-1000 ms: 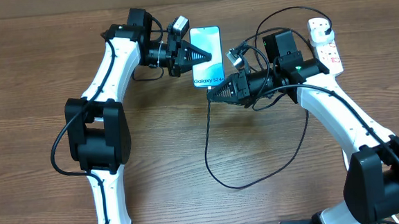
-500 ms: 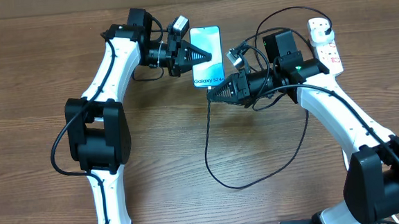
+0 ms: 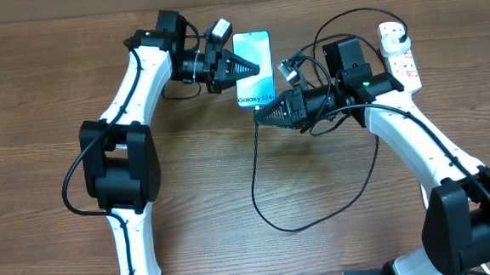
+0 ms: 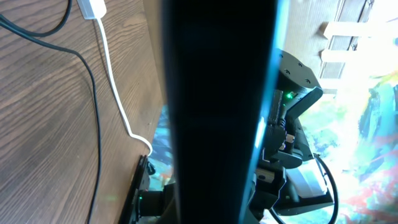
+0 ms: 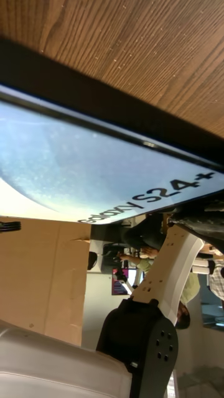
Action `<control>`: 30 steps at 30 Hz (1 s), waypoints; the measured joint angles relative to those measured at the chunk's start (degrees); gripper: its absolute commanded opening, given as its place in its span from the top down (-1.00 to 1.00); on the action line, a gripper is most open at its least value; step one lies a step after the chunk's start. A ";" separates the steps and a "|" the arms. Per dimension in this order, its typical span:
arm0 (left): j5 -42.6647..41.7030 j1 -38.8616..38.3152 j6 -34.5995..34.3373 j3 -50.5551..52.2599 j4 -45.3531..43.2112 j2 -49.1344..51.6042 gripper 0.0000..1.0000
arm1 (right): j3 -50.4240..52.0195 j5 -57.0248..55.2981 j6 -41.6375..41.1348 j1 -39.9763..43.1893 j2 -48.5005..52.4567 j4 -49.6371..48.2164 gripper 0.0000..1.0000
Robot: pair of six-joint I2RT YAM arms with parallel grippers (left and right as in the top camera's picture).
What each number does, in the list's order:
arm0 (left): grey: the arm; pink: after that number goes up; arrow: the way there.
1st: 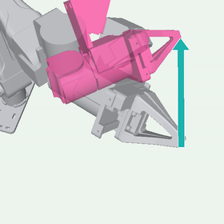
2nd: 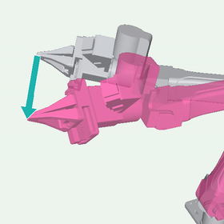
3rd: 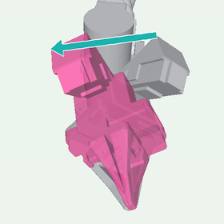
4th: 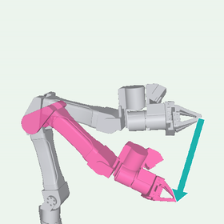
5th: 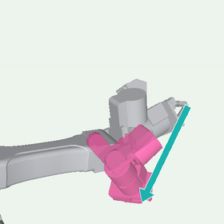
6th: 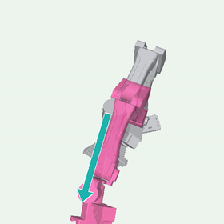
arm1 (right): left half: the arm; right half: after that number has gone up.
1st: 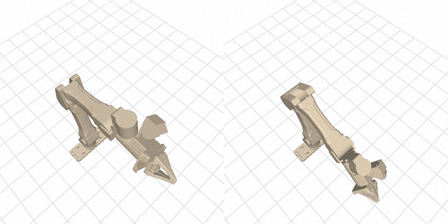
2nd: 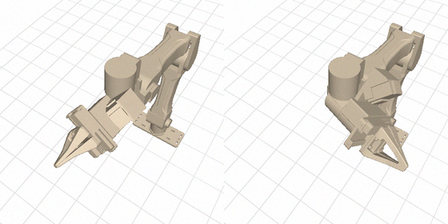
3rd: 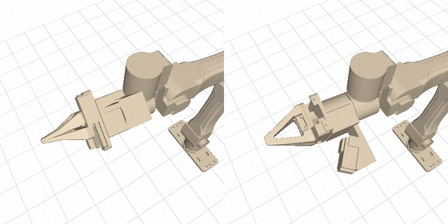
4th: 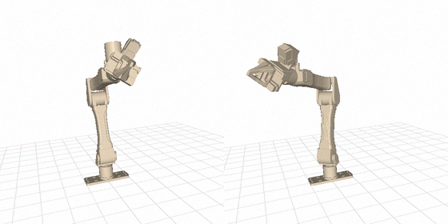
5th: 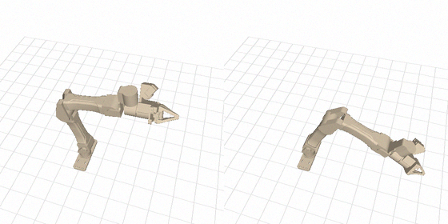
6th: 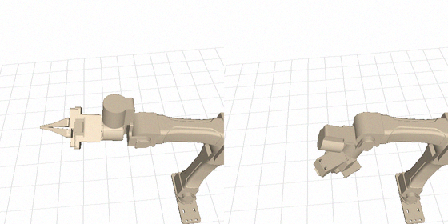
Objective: Plug charger to phone and switch on socket
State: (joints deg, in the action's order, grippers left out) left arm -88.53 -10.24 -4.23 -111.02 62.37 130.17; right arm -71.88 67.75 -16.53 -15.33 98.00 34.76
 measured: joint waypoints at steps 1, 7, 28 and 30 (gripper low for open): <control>0.00 0.04 0.00 0.00 0.13 0.00 0.92 | 0.00 0.02 0.00 0.00 0.00 -0.07 0.93; -0.02 0.13 0.26 0.00 0.22 0.00 0.92 | 0.00 0.33 0.00 0.74 0.00 -0.24 0.93; -0.48 0.26 0.39 -0.02 0.85 0.00 0.92 | 0.66 1.14 -1.68 1.11 0.00 -3.72 0.93; -0.46 0.26 0.39 -0.02 0.87 0.00 0.92 | 0.74 1.29 -1.84 1.11 0.00 -3.96 0.93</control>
State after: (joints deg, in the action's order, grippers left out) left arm -88.99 -9.98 -3.84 -111.04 63.24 130.17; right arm -71.13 69.04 -18.37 -14.22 98.00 30.81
